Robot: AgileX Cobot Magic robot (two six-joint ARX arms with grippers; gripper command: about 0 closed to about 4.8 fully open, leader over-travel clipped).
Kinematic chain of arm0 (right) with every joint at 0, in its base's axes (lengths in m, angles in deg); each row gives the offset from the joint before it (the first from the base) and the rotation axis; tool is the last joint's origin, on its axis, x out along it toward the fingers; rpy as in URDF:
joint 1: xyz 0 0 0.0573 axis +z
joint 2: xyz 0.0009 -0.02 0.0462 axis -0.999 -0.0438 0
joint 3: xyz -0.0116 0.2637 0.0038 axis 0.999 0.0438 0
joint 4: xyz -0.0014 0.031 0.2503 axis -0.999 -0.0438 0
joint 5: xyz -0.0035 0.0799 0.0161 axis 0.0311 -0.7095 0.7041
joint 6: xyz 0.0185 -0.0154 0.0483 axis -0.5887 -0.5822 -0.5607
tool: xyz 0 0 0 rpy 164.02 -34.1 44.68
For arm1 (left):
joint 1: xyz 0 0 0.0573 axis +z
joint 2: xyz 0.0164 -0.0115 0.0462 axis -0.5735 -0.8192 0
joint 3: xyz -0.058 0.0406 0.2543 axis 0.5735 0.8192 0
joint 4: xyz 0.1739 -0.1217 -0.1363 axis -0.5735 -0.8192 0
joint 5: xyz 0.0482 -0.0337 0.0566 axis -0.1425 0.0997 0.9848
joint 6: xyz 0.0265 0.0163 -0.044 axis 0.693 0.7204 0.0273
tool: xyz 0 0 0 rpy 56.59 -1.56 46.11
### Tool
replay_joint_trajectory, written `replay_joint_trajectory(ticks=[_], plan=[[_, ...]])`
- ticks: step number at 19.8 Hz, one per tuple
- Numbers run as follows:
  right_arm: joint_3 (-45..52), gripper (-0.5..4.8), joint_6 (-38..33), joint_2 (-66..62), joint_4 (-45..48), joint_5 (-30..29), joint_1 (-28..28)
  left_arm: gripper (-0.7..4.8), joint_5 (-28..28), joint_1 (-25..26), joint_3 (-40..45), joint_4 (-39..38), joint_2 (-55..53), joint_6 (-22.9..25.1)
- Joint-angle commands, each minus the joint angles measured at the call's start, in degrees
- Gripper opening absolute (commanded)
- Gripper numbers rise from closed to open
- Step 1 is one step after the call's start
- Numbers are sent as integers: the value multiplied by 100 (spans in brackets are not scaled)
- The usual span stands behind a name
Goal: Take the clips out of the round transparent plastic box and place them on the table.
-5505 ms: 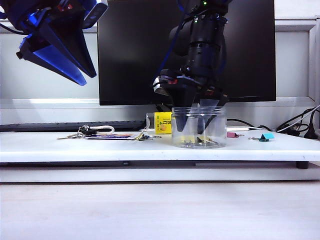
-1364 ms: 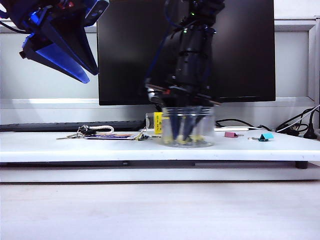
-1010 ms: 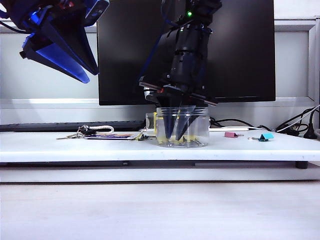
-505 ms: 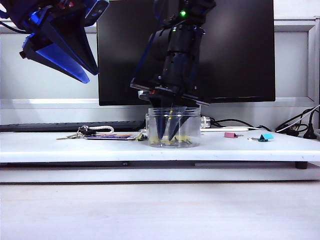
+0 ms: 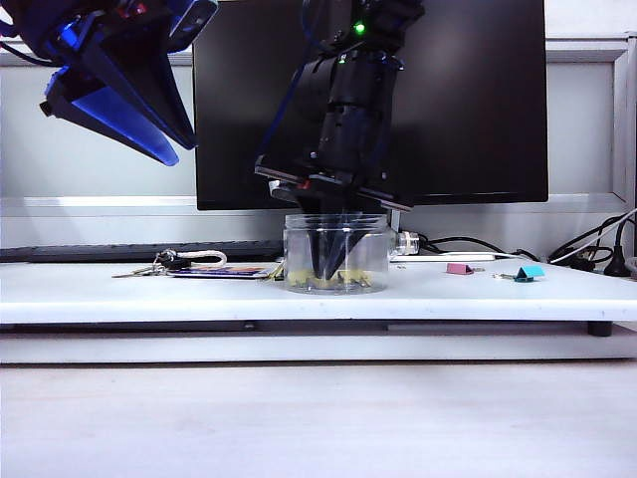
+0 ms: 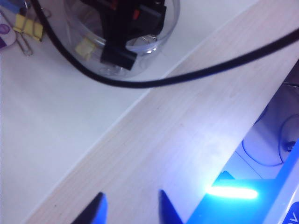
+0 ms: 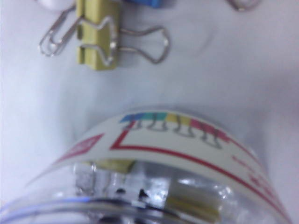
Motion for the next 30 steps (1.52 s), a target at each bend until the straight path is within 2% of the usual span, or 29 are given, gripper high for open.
replay_joint_trajectory(ticks=[1,4,7,14,18,20,22,24,30], plan=[[-256,58,125,-236,-256,310,15,152,-33,2,2,50,28,39],[-577,68,188,-236,-739,1043,15,152,-37,2,2,48,28,39],[-579,95,201,-203,-782,1097,17,152,-39,2,2,50,28,39],[-1123,94,205,-160,-868,1204,37,152,-59,2,2,50,28,39],[-1128,94,208,-131,-876,1296,35,152,-59,2,2,44,28,39],[-1123,94,214,-131,-879,1517,37,152,-59,2,2,42,28,39],[-1123,95,251,-131,-879,1167,37,152,-59,2,2,42,28,39],[-1123,94,269,-131,-876,219,37,152,-59,2,2,44,28,42],[-1091,95,269,-138,-876,153,37,152,-59,2,2,0,28,39]])
